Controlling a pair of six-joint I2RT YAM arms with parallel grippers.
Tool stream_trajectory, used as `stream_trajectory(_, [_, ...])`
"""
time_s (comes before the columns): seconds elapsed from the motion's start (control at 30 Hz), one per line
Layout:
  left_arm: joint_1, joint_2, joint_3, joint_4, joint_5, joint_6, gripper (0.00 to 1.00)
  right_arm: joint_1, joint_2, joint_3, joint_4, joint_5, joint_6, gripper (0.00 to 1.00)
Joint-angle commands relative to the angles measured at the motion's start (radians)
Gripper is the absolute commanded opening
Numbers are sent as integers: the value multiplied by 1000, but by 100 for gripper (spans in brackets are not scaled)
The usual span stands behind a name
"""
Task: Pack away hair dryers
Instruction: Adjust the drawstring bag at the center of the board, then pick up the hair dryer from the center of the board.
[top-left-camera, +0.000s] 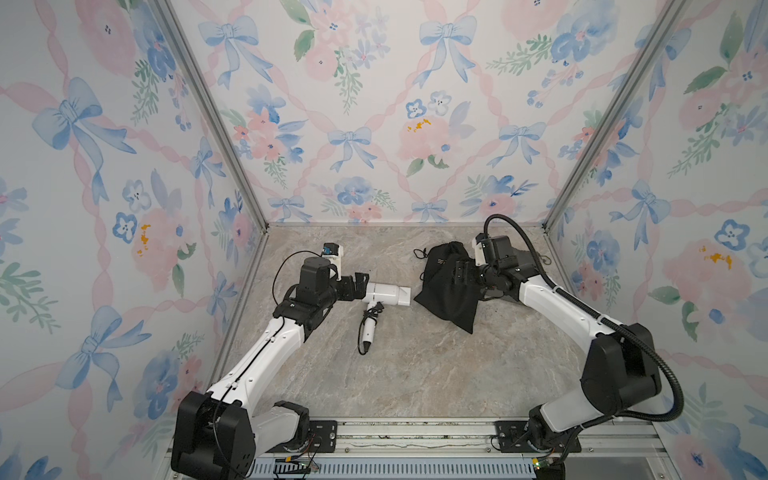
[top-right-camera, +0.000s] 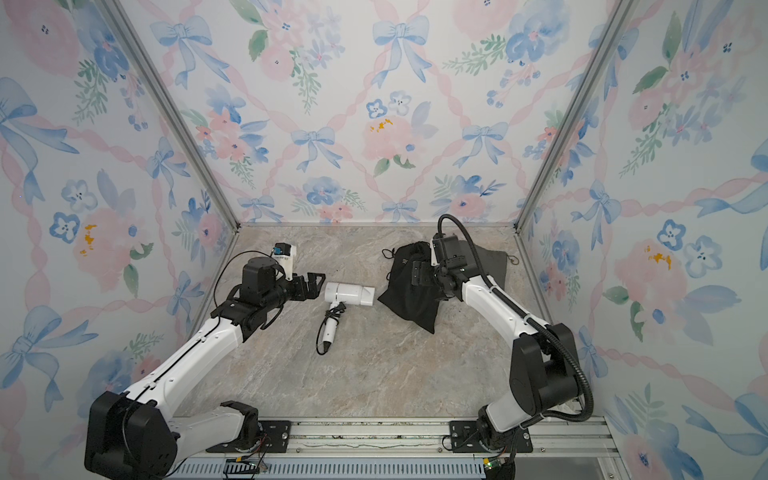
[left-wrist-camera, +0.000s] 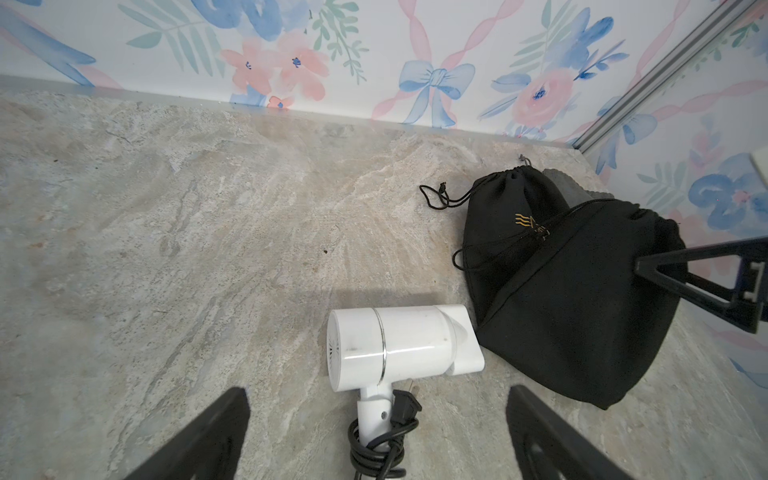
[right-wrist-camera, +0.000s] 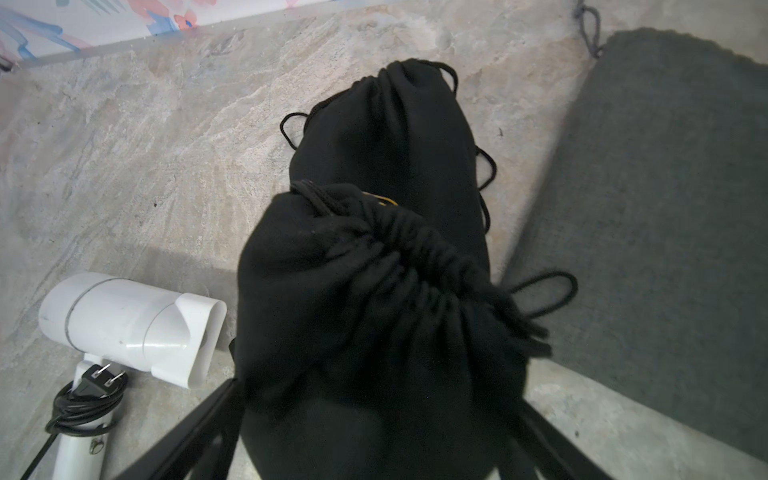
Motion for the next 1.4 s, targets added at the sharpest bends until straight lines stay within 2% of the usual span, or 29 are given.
stream_trajectory(0.0, [21,-27,-8,6,13,12,98,31,67,75,24,6,-30,78])
stream_trajectory(0.07, [30,-25,-8,6,16,13,98,56,94,90,47,-18,-37,75])
stream_trajectory(0.27, [51,-14,-16,7,18,12,98,95,141,141,45,-29,-40,76])
stream_trajectory(0.53, [55,10,-41,5,15,-1,98,51,-80,56,45,70,-48,86])
stream_trajectory(0.73, [44,41,-79,-26,12,-73,95,-28,-222,-15,-11,55,-22,89])
stream_trajectory(0.83, [-1,45,-111,-42,-36,-109,92,-56,-249,-30,-53,53,-16,90])
stream_trajectory(1.07, [-187,49,-140,-76,-185,-164,92,-77,-310,-98,-40,6,13,90])
stream_trajectory(1.2, [-242,83,-138,-111,-257,-169,91,-77,-334,-118,-30,-21,16,91])
stream_trajectory(1.37, [-300,171,-127,-114,-284,-183,91,-72,-362,-137,-21,-45,22,91])
